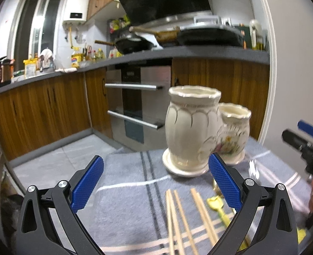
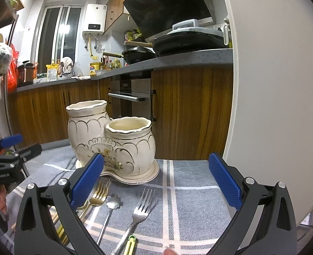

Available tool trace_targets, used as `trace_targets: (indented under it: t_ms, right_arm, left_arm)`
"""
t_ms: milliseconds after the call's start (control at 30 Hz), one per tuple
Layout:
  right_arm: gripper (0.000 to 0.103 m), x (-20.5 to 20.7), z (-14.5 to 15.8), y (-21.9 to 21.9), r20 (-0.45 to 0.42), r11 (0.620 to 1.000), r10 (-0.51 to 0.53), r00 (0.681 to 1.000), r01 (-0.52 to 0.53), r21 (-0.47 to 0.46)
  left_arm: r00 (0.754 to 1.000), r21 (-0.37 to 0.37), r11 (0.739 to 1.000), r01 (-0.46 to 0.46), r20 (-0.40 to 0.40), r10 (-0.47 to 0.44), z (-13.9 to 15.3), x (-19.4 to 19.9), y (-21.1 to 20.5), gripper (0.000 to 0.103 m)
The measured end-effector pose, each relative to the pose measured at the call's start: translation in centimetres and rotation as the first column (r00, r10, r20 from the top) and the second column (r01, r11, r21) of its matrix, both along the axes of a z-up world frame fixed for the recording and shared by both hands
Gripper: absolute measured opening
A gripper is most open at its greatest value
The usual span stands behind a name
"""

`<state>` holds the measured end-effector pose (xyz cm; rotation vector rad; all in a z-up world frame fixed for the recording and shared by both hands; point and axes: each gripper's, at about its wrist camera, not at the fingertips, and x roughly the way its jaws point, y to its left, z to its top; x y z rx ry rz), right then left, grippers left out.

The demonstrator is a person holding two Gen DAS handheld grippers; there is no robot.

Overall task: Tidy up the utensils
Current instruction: 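Grasp a wooden chopstick with the left tool while the right tool grasps the yellow-green spatula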

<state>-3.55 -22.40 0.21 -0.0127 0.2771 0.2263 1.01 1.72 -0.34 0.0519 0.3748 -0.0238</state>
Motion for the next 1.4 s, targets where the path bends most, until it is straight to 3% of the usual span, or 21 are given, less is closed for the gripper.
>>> trace_targets:
  t_ms: [167, 267, 400, 533, 667, 833, 933, 1133, 1200, 1400]
  right_arm:
    - [0.098, 0.8, 0.6, -0.4, -0.066, 0.997, -0.019, 0.998, 0.015, -0.072]
    - [0.098, 1.2, 0.6, -2.2, -0.15, 1.0, -0.012, 0.989, 0.012, -0.002]
    - [0.097, 1.9, -0.7, -3.6, -0.305, 0.998, 0.04, 0.952, -0.022, 0.064]
    - [0.081, 1.0, -2.3, -2.8, -0.411, 0.995, 0.094, 0.907, -0.078, 0.056]
    - [0.067, -1.5, -3.4, -1.2, -0.459, 0.989, 0.136, 0.878, -0.149, 0.009]
    - [0.051, -4.2, -4.9, 0.5, -0.51, 0.977, 0.159, 0.845, -0.209, -0.042]
    - [0.035, -4.8, -5.5, 0.7, -0.537, 0.976, 0.145, 0.831, -0.211, -0.062]
    - [0.026, -5.4, -5.7, 0.8, -0.56, 0.975, 0.139, 0.817, -0.212, -0.067]
    - [0.025, -5.4, -5.8, 0.8, -0.564, 0.976, 0.133, 0.815, -0.207, -0.068]
    - [0.022, -5.2, -5.7, 0.8, -0.59, 0.979, 0.131, 0.797, -0.198, -0.051]
  left_arm:
    - [0.993, 0.071, 0.998, 0.003, -0.117, 0.006, -0.8, 0.2, 0.3, 0.098]
    - [0.987, 0.063, 0.998, 0.022, -0.162, -0.011, -1.2, -0.1, 0.7, 0.098]
    - [0.977, 0.069, 0.997, 0.033, -0.213, -0.017, -1.8, -0.2, 1.0, 0.097]
    - [0.961, 0.041, 0.999, 0.029, -0.275, -0.017, -2.6, -0.5, 1.9, 0.095]
    - [0.954, -0.01, 0.999, 0.034, -0.299, -0.036, -2.9, -1.7, 2.6, 0.092]
    - [0.936, 0.024, 0.997, 0.071, -0.346, -0.058, -3.7, -3.1, 1.8, 0.066]
    - [0.917, 0.012, 0.996, 0.09, -0.391, -0.079, -4.3, -3.5, 1.5, 0.048]
    - [0.891, -0.013, 0.993, 0.121, -0.439, -0.114, -5.2, -4.2, 0.9, 0.034]
    - [0.883, 0.013, 0.992, 0.127, -0.458, -0.107, -5.5, -4.2, 0.4, 0.025]
    - [0.869, 0.042, 0.988, 0.146, -0.483, -0.108, -5.7, -4.4, -0.2, 0.023]
